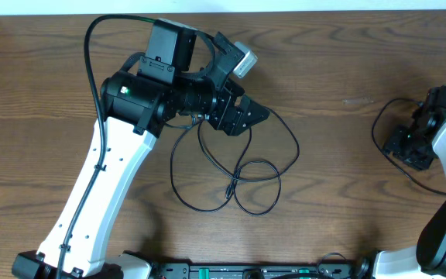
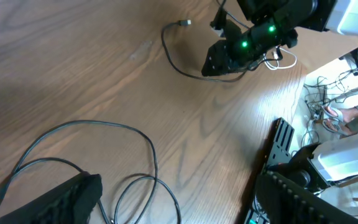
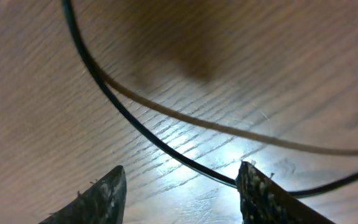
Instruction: Untangle cables
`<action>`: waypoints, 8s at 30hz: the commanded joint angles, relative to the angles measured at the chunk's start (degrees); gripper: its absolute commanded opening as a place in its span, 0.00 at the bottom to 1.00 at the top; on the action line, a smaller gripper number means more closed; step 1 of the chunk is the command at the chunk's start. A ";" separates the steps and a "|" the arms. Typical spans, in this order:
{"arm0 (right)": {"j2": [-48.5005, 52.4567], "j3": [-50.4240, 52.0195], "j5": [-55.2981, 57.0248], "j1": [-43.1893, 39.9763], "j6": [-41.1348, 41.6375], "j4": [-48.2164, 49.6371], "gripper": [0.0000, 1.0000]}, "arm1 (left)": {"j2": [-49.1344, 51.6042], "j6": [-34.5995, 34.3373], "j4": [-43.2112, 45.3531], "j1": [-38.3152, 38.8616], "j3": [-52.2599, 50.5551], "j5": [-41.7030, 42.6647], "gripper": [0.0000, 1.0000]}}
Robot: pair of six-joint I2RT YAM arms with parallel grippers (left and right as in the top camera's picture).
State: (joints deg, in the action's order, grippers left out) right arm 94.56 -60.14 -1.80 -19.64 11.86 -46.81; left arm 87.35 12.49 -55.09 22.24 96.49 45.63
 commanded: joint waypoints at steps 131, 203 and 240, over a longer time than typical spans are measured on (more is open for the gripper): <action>13.64 -55.41 -0.90 -28.20 1.33 -12.63 0.99 | -0.68 3.10 -1.88 0.02 1.03 0.02 0.89; 2.86 5.40 -9.40 58.38 -5.86 29.90 0.99 | -33.88 -16.90 32.61 -29.11 -54.60 -17.25 0.89; 11.32 5.40 -10.75 62.47 -3.63 31.47 0.67 | -26.36 -12.28 37.64 -43.82 -56.96 7.80 0.89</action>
State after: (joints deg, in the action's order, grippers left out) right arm 103.70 -55.11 -11.97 42.26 6.63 -14.96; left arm 61.04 -0.16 -17.54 -21.28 39.72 51.57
